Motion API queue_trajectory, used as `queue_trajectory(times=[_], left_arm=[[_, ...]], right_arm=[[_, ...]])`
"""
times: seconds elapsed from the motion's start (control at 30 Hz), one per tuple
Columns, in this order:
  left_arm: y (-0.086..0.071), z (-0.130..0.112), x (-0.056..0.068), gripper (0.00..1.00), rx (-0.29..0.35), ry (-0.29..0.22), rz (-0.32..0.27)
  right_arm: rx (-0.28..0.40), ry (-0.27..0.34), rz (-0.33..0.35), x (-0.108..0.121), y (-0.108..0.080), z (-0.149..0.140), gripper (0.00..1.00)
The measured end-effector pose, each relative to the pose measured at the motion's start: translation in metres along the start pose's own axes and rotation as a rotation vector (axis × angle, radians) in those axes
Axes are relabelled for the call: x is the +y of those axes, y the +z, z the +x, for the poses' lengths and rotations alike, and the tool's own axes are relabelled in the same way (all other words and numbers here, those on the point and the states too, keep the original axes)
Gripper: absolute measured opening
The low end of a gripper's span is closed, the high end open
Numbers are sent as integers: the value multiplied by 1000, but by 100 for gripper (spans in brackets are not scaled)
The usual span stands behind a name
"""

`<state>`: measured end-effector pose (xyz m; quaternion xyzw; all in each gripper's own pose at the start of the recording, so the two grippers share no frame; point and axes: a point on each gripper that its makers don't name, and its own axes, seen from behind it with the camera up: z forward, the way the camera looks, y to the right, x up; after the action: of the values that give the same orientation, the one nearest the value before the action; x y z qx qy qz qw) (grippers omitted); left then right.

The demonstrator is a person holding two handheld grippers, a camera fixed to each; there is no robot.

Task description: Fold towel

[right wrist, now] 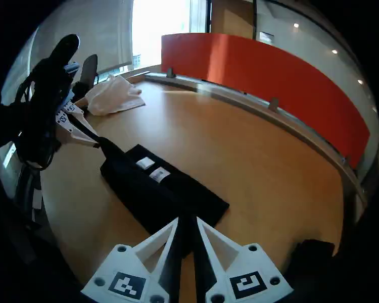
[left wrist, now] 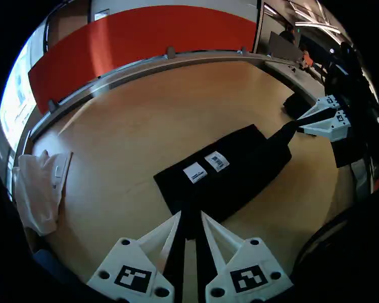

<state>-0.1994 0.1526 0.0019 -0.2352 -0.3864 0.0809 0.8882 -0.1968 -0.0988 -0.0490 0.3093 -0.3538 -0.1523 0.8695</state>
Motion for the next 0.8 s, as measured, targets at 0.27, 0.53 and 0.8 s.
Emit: queue_trajectory(times=[0.27,0.53,0.8], left_arm=[[19,-4,-5,12,-17,14,14],[42,-6,-13,16,-31,20,31],[60,-11,-22,26,-32,20,47]], right_arm=[[-31,8,-7,7,18,-10,11],[-56,43,-16,15,38,-20,11],[-80,69,-23,20,53,-29,13]])
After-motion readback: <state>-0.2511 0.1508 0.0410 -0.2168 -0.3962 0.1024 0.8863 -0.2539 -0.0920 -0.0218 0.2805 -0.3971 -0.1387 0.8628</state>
